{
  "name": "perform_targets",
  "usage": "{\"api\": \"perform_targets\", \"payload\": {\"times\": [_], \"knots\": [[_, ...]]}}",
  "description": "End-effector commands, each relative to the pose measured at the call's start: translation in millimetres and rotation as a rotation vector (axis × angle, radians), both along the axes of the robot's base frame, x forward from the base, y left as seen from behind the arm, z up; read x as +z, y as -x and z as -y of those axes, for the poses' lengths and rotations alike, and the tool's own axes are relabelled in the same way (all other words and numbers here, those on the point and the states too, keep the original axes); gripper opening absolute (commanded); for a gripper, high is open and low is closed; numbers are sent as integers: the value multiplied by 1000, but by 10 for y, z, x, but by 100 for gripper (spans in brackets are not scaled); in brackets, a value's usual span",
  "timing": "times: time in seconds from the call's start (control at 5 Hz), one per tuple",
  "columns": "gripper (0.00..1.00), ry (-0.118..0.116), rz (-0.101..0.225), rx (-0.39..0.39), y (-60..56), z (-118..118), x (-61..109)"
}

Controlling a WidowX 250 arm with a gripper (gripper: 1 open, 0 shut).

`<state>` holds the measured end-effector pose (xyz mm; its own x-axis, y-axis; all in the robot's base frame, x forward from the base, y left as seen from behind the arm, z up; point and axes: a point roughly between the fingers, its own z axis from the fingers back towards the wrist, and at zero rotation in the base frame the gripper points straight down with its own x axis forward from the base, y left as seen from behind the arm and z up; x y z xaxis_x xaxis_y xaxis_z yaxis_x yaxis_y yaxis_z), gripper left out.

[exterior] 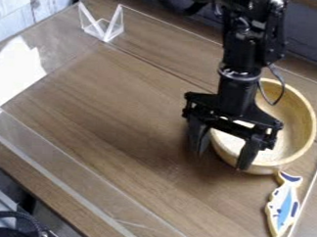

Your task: Remove the blue fish from inside the brown bowl and put it on the table

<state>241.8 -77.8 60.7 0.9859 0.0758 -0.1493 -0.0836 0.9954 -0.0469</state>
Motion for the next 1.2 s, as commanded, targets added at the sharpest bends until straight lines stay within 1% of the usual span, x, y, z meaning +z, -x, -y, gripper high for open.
{"api": "perform_targets", "payload": {"times": [0.0, 0.2, 0.4, 0.6, 0.8, 1.0], "knots": [[100, 8, 43, 1, -94, -35, 96], [100, 8, 42, -6, -146, -83, 87], [100, 4, 40, -34, -189, -153, 133], [100, -1, 43, -9, -268, -121, 33], [100, -5, 55, 9, -354, -112, -74], [100, -5, 68, -18, -422, -128, -170]]}}
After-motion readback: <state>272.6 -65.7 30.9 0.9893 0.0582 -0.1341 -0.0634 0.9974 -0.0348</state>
